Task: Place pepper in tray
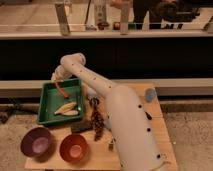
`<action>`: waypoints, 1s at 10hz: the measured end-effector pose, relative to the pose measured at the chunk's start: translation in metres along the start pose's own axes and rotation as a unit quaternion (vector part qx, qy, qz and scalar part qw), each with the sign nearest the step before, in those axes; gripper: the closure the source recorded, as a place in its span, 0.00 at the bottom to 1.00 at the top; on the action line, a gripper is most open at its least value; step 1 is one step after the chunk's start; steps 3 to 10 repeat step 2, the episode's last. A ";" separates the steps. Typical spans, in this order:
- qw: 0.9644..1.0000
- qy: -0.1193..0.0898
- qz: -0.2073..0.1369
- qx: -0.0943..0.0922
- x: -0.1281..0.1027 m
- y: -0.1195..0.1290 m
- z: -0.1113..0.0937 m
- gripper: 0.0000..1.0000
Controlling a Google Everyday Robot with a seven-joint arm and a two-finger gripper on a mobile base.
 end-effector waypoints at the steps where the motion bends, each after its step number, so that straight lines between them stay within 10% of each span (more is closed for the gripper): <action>1: 1.000 0.004 0.002 0.005 0.000 0.001 -0.003 0.20; 10: 1.000 0.012 0.003 0.011 0.000 0.000 -0.006 0.20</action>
